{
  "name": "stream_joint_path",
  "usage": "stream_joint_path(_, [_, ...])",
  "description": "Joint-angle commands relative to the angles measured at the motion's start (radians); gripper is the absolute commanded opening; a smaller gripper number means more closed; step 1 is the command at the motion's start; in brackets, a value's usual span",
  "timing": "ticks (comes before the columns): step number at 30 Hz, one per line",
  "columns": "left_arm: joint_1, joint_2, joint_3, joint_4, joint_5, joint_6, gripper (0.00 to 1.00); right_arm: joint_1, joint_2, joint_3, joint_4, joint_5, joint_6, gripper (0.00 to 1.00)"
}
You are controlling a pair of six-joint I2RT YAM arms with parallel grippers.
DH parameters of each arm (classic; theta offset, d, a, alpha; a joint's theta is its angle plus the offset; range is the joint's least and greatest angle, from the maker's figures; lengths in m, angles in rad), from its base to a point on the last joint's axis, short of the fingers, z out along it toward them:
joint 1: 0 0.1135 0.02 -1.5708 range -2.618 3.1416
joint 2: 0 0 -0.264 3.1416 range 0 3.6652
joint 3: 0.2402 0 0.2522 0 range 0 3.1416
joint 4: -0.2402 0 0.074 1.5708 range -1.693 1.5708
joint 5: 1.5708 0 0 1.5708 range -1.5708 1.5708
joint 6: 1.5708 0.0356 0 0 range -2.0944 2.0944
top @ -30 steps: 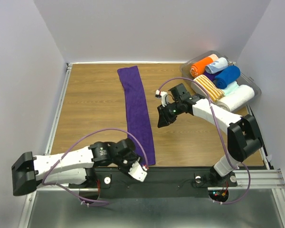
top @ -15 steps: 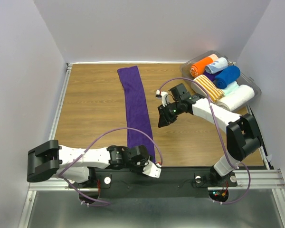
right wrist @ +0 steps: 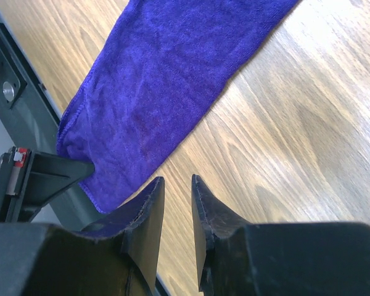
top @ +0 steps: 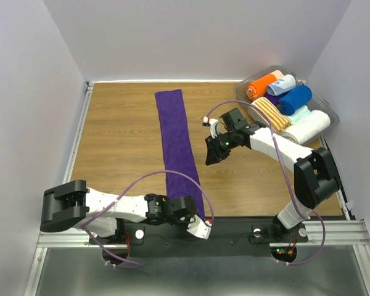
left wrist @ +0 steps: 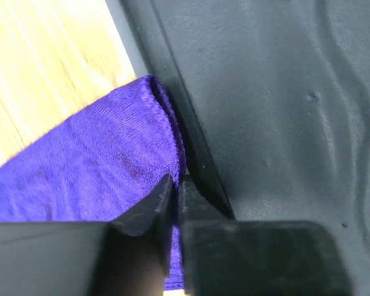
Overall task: Roll the towels
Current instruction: Fold the towel
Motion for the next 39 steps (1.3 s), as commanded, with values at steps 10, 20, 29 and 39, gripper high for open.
stream_joint_path(10, [0.011, -0.076, 0.115, -0.172, 0.119, -0.039, 0.00, -0.032, 0.000, 0.022, -0.017, -0.019, -0.016, 0.30])
stream_joint_path(20, [0.308, -0.057, 0.314, -0.331, 0.288, 0.075, 0.00, -0.079, -0.008, 0.057, -0.026, -0.031, -0.009, 0.32])
stream_joint_path(29, [0.532, 0.110, 0.435, -0.342, 0.342, 0.175, 0.00, -0.130, 0.001, 0.073, -0.029, -0.032, -0.009, 0.77])
stream_joint_path(39, [0.712, 0.253, 0.534, -0.301, 0.351, 0.238, 0.00, -0.152, 0.003, 0.068, -0.034, -0.029, -0.012, 0.89])
